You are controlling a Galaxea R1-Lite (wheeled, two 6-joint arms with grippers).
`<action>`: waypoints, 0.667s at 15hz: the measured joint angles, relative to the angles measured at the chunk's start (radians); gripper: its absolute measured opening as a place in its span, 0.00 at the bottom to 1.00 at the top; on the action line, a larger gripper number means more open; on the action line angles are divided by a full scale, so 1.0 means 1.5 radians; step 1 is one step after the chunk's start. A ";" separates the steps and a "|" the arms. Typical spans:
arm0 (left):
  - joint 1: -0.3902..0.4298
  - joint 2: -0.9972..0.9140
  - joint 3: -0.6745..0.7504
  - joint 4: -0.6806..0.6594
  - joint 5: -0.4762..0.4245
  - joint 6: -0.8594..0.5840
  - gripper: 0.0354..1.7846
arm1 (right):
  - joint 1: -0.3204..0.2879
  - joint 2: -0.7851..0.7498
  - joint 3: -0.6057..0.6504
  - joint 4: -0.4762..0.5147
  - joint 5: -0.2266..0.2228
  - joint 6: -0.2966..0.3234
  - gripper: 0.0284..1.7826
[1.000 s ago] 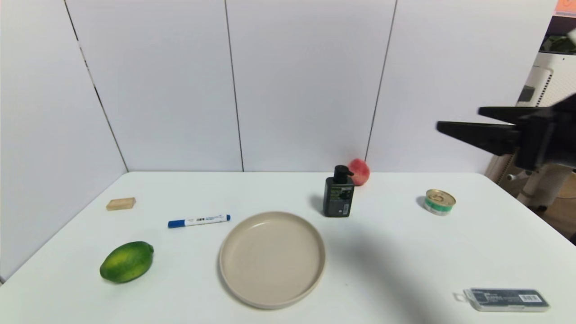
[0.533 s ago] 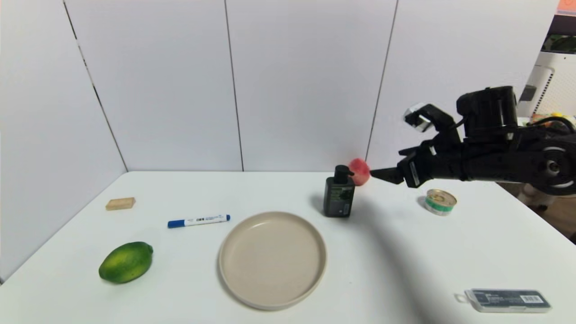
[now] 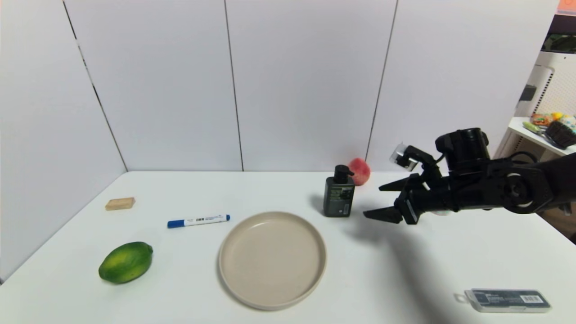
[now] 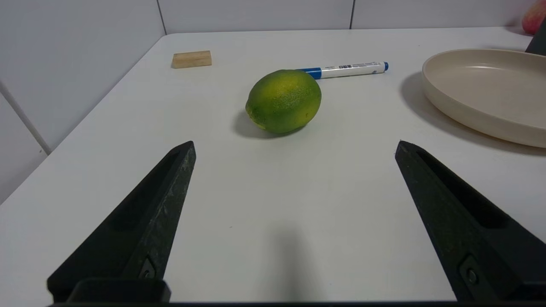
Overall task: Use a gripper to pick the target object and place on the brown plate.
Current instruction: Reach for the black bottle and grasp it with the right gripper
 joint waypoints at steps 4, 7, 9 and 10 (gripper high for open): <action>0.000 0.000 0.000 0.000 0.000 0.000 0.94 | 0.030 0.043 -0.041 -0.003 -0.003 0.001 0.95; 0.000 0.000 0.000 0.000 0.000 0.000 0.94 | 0.045 0.085 -0.095 -0.006 -0.006 0.004 0.95; 0.000 0.000 0.000 0.000 0.000 0.000 0.94 | 0.049 0.112 -0.128 -0.006 -0.007 0.005 0.95; 0.000 0.000 0.000 0.000 0.000 0.000 0.94 | 0.050 0.125 -0.144 -0.006 -0.006 0.007 0.95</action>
